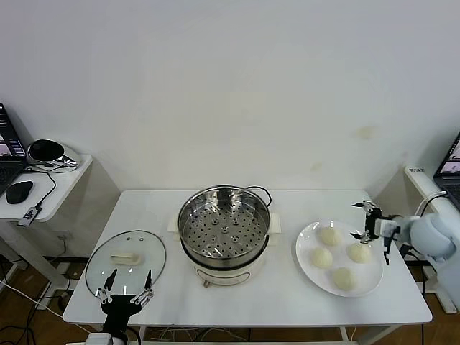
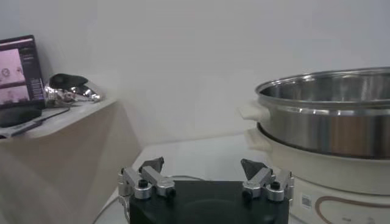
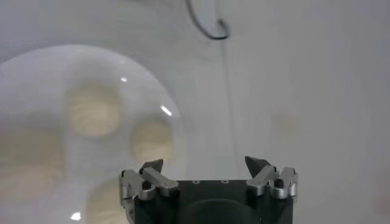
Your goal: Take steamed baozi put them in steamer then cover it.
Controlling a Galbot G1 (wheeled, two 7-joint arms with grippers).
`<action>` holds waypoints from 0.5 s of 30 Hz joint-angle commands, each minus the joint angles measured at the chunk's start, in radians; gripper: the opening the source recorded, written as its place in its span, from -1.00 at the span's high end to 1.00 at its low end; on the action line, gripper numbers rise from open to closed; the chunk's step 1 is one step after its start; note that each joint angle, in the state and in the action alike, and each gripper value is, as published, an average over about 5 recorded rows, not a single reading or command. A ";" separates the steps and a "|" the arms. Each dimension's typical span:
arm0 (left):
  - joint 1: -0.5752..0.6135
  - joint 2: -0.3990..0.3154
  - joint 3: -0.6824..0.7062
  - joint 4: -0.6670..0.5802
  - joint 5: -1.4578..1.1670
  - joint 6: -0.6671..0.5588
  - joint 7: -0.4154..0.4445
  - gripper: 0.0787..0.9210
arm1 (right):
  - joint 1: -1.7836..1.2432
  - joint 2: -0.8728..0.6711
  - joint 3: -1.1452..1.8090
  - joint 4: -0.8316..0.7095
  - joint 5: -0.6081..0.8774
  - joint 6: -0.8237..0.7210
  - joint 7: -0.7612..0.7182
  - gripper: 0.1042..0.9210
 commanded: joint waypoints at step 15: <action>0.003 0.015 -0.033 0.016 0.010 -0.003 -0.003 -0.77 | 0.426 0.246 -0.508 -0.452 -0.052 0.032 -0.169 -0.76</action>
